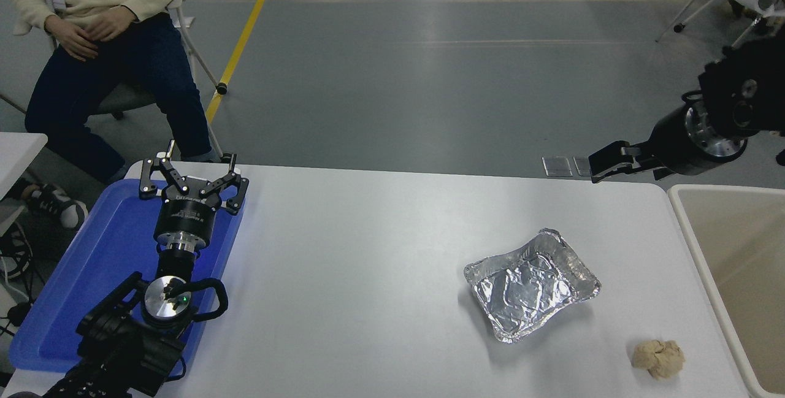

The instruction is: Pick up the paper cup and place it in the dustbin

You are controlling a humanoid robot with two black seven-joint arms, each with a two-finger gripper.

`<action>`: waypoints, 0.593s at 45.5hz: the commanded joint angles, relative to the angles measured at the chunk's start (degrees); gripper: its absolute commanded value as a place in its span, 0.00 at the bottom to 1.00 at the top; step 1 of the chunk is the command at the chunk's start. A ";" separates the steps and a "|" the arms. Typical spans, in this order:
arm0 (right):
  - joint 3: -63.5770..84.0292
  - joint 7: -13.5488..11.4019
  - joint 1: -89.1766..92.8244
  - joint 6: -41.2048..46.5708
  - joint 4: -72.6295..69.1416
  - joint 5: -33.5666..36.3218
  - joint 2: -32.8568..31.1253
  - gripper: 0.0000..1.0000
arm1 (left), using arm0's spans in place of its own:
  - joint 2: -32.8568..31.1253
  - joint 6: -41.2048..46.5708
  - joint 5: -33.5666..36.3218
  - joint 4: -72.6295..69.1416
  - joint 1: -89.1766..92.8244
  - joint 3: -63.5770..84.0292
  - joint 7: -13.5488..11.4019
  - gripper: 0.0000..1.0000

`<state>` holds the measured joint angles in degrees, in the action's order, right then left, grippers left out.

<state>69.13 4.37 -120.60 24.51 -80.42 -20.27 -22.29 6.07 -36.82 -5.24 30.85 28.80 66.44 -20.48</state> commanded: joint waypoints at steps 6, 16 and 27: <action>-0.58 0.02 -4.30 5.89 -3.87 10.68 8.76 1.00 | 0.00 -0.01 -0.03 0.00 -0.06 0.00 0.00 1.00; -0.31 -0.07 -4.82 10.11 -7.56 14.56 9.29 1.00 | 0.00 -0.01 -0.03 0.00 -0.06 0.00 0.00 1.00; -1.72 0.11 -8.43 12.93 -10.82 19.57 9.11 1.00 | 0.08 -0.01 -0.03 0.00 -0.06 0.00 0.00 1.00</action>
<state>68.52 4.34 -126.28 34.53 -88.19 -5.73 -13.70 6.08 -36.82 -5.28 30.85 28.74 66.44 -20.48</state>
